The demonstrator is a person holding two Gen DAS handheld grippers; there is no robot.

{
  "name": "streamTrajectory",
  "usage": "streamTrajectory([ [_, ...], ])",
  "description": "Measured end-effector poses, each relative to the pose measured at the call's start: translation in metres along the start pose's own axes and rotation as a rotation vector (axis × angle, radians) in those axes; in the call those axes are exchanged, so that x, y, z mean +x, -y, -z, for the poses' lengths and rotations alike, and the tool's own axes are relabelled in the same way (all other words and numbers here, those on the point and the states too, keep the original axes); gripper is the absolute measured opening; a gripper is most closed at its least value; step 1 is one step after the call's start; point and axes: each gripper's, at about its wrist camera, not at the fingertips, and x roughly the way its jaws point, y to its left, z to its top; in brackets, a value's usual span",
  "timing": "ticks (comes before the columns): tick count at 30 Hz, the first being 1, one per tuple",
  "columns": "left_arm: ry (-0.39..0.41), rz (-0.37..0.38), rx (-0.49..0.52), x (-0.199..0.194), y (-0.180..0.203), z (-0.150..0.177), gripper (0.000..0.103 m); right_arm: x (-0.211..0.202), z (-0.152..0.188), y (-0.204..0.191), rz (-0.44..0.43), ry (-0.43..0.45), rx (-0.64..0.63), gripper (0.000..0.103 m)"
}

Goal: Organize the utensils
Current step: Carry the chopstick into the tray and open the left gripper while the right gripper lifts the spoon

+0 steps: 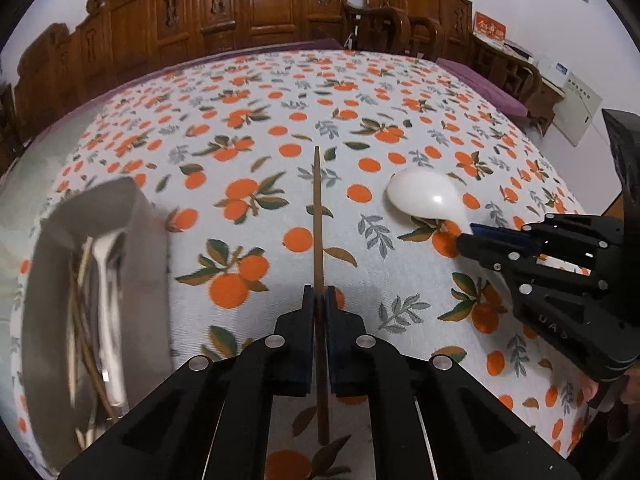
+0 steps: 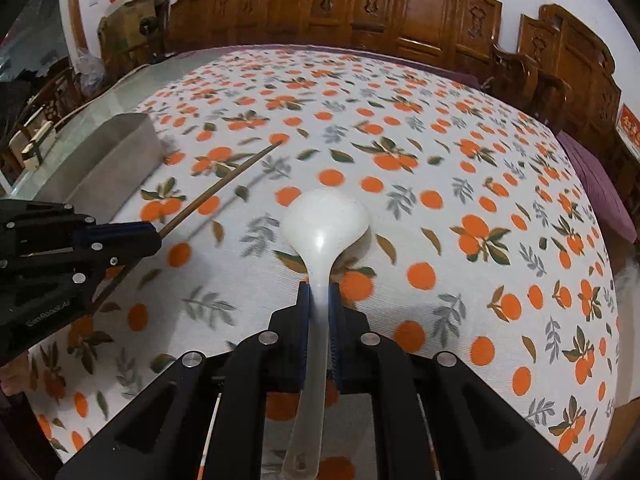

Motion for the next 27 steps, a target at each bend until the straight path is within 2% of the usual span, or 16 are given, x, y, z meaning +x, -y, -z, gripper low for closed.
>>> streamTrajectory([
  [15,0.074,-0.009,-0.007,-0.059,-0.034,0.0,0.004,-0.037,-0.003,-0.034,-0.051,0.089,-0.057,0.01],
  [23,0.094,-0.036,-0.025,-0.088,-0.063,0.011,0.004,-0.056,-0.003,-0.052,-0.084,0.129,-0.089,0.01],
  [27,0.082,-0.063,-0.054,-0.091,-0.08,0.016,0.004,-0.059,-0.002,-0.061,-0.08,0.129,-0.121,0.01],
])
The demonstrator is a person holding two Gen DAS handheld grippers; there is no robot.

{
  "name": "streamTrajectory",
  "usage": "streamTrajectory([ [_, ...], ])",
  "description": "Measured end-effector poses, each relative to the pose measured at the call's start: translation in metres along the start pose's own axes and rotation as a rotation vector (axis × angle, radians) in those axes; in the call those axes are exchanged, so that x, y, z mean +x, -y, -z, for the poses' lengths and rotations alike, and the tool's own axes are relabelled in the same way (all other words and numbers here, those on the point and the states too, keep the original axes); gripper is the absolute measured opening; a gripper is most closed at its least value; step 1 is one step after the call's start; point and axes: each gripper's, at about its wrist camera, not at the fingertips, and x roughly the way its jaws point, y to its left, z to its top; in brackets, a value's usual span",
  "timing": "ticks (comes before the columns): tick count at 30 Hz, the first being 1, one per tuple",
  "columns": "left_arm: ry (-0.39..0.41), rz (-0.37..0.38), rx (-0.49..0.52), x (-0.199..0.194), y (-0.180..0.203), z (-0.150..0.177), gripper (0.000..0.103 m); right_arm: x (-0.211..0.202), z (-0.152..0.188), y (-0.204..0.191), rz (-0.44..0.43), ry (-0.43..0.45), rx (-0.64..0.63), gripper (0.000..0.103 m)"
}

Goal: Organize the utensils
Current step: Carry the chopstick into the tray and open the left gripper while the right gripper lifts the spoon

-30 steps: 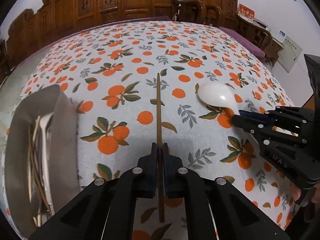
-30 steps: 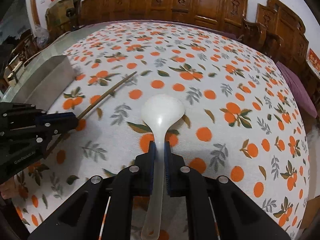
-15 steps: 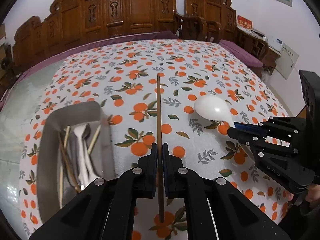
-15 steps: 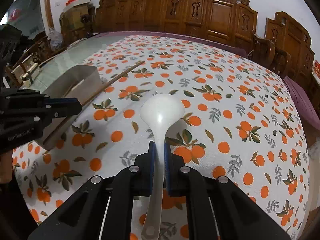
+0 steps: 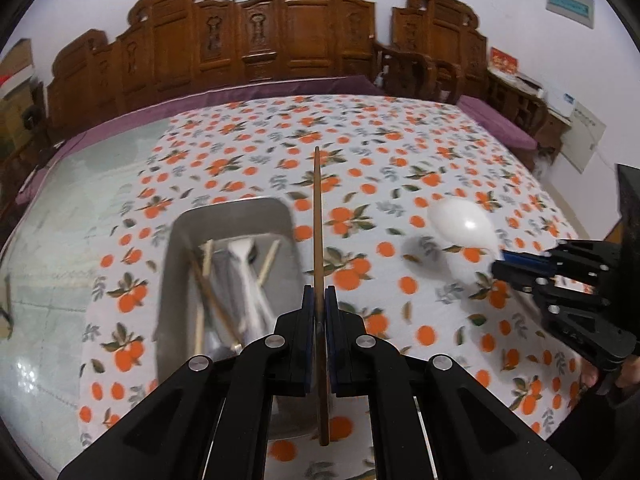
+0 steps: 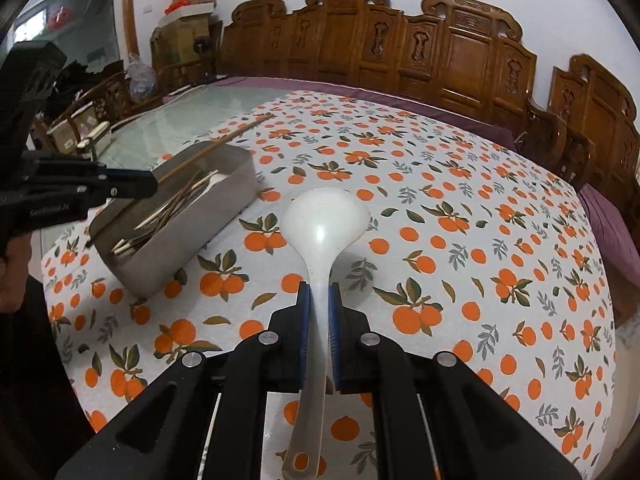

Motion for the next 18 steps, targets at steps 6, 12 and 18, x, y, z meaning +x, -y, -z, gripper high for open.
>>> streamTrajectory([
  [6,-0.045,-0.046,-0.02,0.009,-0.021,0.004,0.004,-0.008,-0.004,-0.006,-0.02,0.023,-0.007,0.01],
  [12,-0.096,-0.083,-0.054,0.022,-0.041,0.014,0.004,-0.009,-0.003,-0.012,-0.027,0.023,-0.022,0.01],
  [18,-0.13,-0.106,-0.049,0.035,-0.049,0.022,0.005,-0.009,-0.002,-0.014,-0.056,0.022,0.008,0.01],
])
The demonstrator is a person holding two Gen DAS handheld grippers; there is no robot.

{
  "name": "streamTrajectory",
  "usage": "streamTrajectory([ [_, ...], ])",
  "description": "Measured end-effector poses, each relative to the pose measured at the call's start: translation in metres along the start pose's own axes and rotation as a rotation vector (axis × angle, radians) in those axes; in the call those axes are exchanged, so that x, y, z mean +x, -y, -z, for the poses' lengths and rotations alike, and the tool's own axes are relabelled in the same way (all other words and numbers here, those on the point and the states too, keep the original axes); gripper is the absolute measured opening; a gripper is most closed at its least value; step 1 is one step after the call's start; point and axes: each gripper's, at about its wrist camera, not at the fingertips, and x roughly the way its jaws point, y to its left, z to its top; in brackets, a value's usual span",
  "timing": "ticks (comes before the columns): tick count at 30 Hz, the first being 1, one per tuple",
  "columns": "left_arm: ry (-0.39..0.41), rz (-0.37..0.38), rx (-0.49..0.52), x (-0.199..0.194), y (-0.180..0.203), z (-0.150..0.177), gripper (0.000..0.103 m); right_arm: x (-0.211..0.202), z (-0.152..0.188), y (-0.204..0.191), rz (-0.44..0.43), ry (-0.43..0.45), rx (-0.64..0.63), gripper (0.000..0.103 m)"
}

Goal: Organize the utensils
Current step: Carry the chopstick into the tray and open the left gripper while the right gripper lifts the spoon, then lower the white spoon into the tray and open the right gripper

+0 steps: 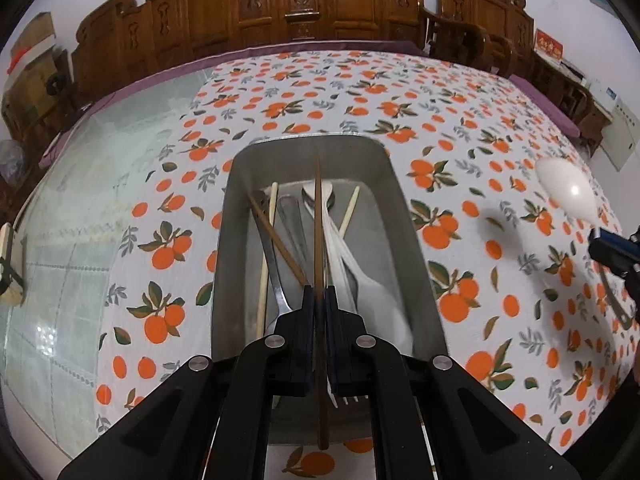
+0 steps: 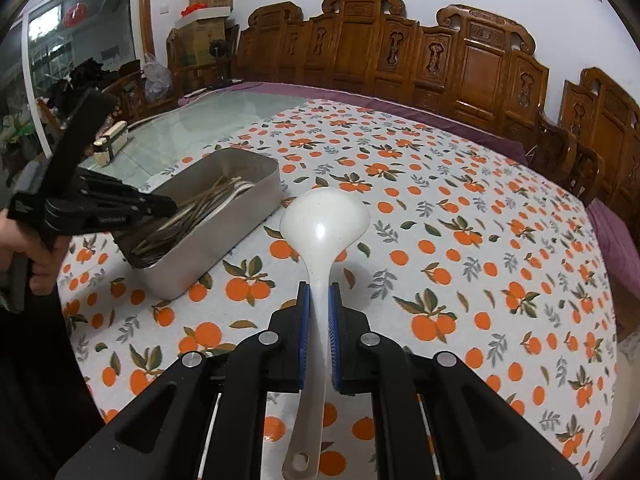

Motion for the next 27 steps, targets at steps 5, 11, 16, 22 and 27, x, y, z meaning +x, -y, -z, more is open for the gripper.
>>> streamTrajectory([
  [5,0.006,-0.011,-0.002,0.005,0.001,-0.001,0.005,0.004,0.0,-0.008,-0.03,-0.011,0.006,0.01],
  [11,0.053,-0.009,-0.01,0.004,0.0,0.0,0.013,0.007,0.0,-0.015,-0.063,-0.015,0.057,0.01],
  [16,0.115,-0.022,-0.009,-0.007,-0.004,0.0,0.022,0.007,-0.007,-0.024,-0.071,-0.003,0.069,0.01],
  [22,0.165,0.023,-0.025,-0.025,-0.019,-0.005,0.022,0.012,-0.019,-0.037,-0.077,0.007,0.057,0.01],
  [27,0.178,0.037,-0.047,-0.031,-0.03,-0.004,0.022,0.023,-0.032,-0.049,-0.106,0.01,0.071,0.01],
])
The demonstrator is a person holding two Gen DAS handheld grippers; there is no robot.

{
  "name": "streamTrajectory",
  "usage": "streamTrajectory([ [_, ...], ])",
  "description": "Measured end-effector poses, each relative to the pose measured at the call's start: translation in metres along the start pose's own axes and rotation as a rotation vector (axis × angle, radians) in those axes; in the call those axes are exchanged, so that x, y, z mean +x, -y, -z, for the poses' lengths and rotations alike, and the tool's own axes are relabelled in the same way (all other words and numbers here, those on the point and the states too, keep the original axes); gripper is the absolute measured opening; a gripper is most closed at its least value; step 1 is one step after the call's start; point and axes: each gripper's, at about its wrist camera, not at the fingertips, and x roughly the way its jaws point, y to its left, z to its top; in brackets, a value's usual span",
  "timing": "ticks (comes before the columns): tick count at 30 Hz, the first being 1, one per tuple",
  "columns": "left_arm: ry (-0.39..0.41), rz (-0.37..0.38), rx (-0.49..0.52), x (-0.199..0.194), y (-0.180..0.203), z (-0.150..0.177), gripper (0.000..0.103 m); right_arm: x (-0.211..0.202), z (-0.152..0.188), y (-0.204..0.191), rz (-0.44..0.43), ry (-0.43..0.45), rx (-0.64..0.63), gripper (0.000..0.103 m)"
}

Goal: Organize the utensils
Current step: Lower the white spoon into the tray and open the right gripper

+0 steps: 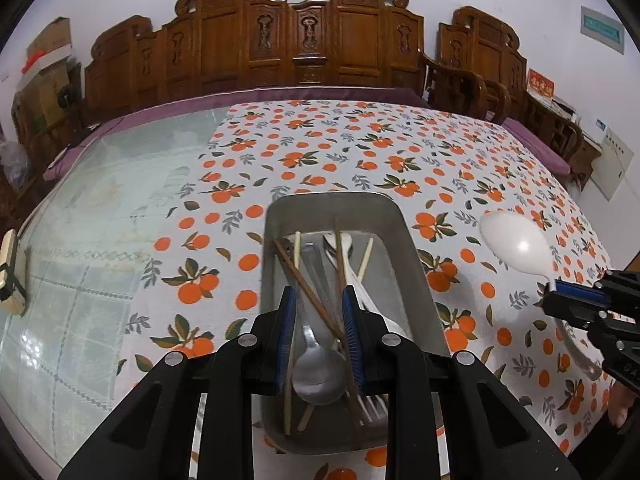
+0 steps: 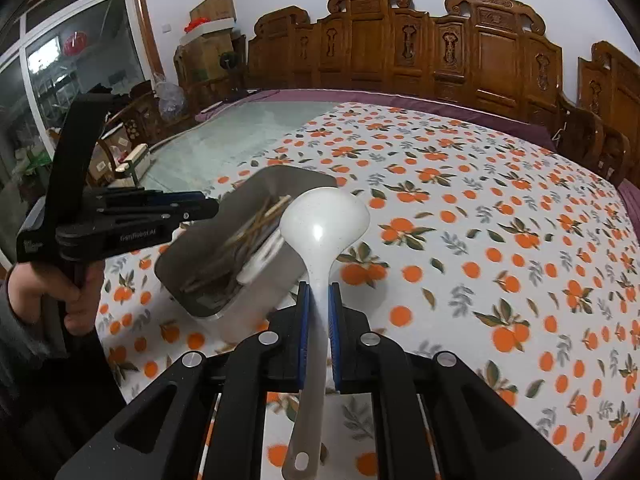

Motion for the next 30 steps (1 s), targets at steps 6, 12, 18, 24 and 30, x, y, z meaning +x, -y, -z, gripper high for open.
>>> streamTrajectory([
  [6,0.009,-0.017,-0.019,-0.006,-0.015,0.002,0.022,0.017,-0.023,-0.018,-0.035,0.003,-0.003,0.01],
  [12,0.015,-0.027,-0.042,-0.01,-0.033,0.003,0.03,0.042,-0.044,-0.032,-0.075,-0.003,0.036,0.01],
  [18,0.026,-0.031,-0.063,-0.016,-0.046,0.004,0.032,0.065,-0.057,-0.043,-0.074,-0.017,0.058,0.011],
  [24,0.026,-0.04,-0.076,-0.016,-0.052,0.004,0.033,0.084,-0.065,-0.048,-0.075,-0.03,0.076,0.011],
  [30,0.032,-0.057,-0.086,-0.016,-0.058,0.004,0.044,0.107,-0.066,-0.049,-0.096,-0.063,0.114,0.01],
])
